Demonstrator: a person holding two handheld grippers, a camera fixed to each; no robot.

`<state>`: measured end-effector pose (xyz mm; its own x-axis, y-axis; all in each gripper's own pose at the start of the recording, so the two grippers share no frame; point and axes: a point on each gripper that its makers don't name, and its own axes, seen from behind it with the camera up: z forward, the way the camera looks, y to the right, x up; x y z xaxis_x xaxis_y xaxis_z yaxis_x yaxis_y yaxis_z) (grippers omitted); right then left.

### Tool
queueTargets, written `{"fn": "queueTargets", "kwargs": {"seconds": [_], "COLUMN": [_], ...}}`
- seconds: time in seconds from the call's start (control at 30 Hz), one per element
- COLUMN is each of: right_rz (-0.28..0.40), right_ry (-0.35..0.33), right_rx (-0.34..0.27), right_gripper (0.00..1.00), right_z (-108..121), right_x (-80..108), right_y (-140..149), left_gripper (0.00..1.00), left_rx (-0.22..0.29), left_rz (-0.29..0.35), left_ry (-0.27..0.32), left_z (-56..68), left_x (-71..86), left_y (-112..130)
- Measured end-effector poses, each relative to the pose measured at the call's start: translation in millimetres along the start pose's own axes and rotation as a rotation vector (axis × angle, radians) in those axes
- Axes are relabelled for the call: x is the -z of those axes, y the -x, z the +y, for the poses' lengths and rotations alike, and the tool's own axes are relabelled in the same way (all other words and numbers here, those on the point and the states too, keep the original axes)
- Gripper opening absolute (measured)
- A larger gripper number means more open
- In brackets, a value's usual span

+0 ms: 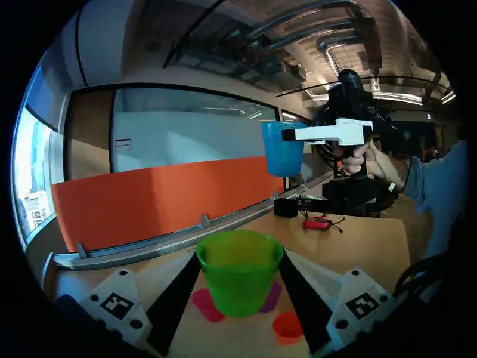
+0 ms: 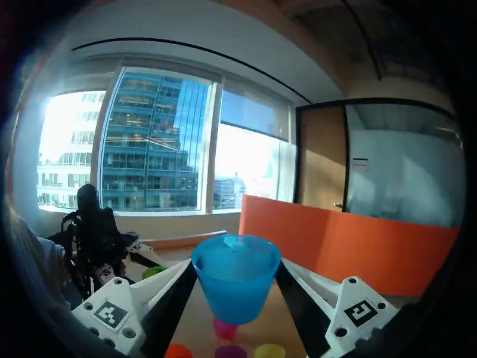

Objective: Pour water

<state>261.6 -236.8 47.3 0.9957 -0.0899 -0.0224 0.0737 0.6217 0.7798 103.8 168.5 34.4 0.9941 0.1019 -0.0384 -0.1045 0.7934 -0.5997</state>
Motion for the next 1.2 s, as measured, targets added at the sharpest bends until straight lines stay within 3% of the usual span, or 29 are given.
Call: {"fn": "queueTargets", "kwargs": {"seconds": [0.4,0.8,1.2], "right_rz": [-0.024,-0.057,-0.090], "right_ry": [0.041,0.050,-0.009], "right_rx": [0.005,0.037,0.009], "right_gripper": [0.90,0.90,0.91], "right_z": [19,23,10], "right_x": [25.0,46.2,54.7], "right_y": [28,64,104], "left_gripper": [0.87,0.87,0.87], "left_rx": [-0.003,-0.009,-0.015], "left_rz": [-0.035,-0.079,-0.173], "left_ry": [-0.040,-0.051,-0.039], "left_z": [-19.9,-26.5,-26.4], "left_x": [9.2,10.7,9.3], "left_y": [16,35,74]}}
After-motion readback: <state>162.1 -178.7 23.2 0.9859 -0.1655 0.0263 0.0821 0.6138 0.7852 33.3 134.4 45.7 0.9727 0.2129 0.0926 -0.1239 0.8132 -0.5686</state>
